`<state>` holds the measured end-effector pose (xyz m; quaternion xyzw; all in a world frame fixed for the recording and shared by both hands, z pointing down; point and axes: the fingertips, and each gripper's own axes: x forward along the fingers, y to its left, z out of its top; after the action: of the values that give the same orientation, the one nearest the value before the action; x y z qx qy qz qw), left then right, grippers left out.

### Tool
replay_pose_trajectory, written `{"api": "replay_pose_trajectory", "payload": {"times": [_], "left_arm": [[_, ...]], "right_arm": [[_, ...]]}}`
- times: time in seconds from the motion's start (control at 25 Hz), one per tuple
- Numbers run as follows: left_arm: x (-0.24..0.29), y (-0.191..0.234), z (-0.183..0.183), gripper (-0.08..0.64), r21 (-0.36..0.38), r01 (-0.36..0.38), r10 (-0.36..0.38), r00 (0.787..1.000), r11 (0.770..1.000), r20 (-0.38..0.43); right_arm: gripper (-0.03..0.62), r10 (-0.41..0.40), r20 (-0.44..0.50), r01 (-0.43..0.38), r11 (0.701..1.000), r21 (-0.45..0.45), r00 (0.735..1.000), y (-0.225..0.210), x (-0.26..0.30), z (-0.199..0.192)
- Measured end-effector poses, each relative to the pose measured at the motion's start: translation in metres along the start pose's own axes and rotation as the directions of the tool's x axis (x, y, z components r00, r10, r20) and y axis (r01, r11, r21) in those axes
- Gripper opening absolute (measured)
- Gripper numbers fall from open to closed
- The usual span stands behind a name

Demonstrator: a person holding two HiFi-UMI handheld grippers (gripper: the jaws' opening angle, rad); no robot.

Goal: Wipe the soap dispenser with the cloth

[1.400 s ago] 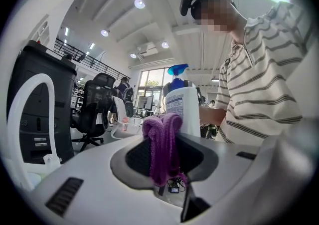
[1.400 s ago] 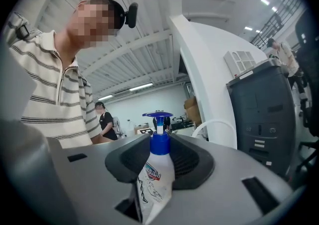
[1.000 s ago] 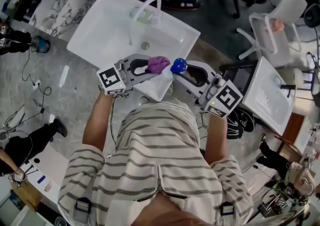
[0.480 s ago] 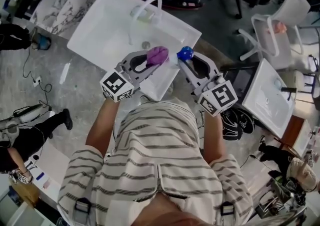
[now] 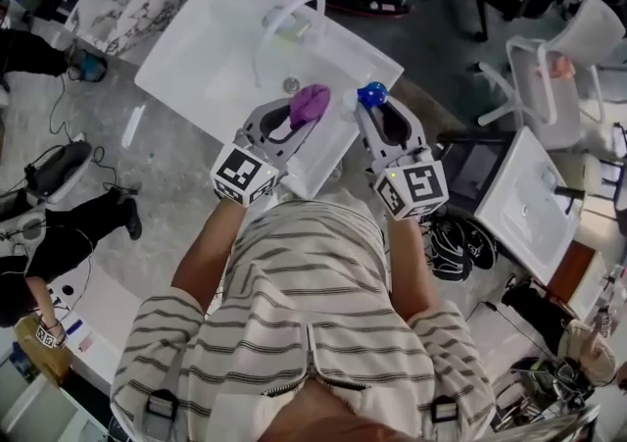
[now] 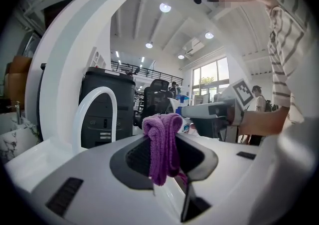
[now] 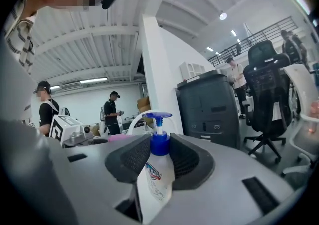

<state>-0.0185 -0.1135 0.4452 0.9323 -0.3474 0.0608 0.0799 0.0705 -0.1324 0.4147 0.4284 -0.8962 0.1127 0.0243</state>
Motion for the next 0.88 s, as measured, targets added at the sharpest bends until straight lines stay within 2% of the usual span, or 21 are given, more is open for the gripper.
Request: {"api": "replay_pose_trajectory", "payload": {"times": [0.28, 0.88], "left_arm": [[0.009, 0.007, -0.008, 0.119, -0.021, -0.052, 0.052, 0.998, 0.998, -0.025], [0.026, 0.027, -0.031, 0.119, -0.097, -0.116, 0.11, 0.992, 0.988, -0.064]], "right_arm": [[0.135, -0.102, -0.038, 0.1, 0.994, -0.051, 0.994, -0.03, 0.031, -0.026], [0.135, -0.193, -0.1, 0.185, 0.979, -0.086, 0.976, -0.1, 0.119, -0.088]]}}
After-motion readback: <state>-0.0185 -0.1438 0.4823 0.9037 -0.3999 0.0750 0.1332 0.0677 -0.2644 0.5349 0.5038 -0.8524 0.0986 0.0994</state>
